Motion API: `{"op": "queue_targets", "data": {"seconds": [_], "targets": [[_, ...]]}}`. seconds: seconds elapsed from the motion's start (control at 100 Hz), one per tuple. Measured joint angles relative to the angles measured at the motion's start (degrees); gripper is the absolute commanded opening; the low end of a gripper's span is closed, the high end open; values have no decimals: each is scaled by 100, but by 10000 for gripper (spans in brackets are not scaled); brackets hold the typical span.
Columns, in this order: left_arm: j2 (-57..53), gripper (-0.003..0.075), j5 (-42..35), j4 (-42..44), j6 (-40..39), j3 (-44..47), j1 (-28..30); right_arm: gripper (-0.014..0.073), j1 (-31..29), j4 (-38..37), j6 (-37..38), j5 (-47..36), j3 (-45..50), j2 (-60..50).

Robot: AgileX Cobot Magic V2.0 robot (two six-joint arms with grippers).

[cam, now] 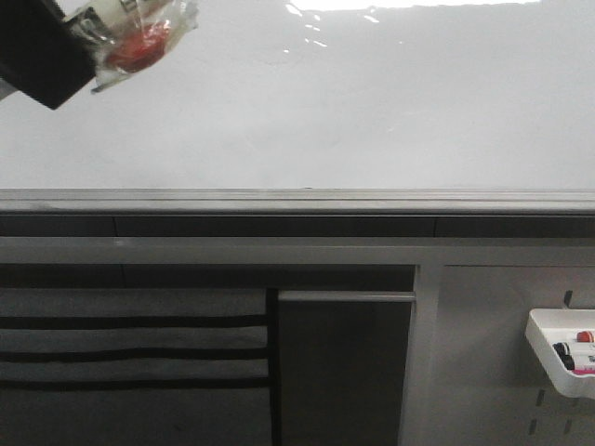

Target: Write number 3 on whiteboard

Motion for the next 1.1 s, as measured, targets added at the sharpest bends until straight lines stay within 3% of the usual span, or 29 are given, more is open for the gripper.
{"op": "queue_targets", "data": {"seconds": [0.21, 0.44, 0.71, 1.1], "targets": [[0, -18, 22, -32, 200, 0, -549, 516, 544, 2, -113, -277, -236, 265], [0, -18, 22, -32, 228, 0, -697, 513, 912, 118, -381, -388, -260, 455], [0, -18, 22, -32, 270, 0, -697, 359, 946, 144, -511, -522, -260, 528], [0, -18, 22, -32, 281, 0, -697, 349, 1029, 155, -1124, -531, -260, 528]]}}
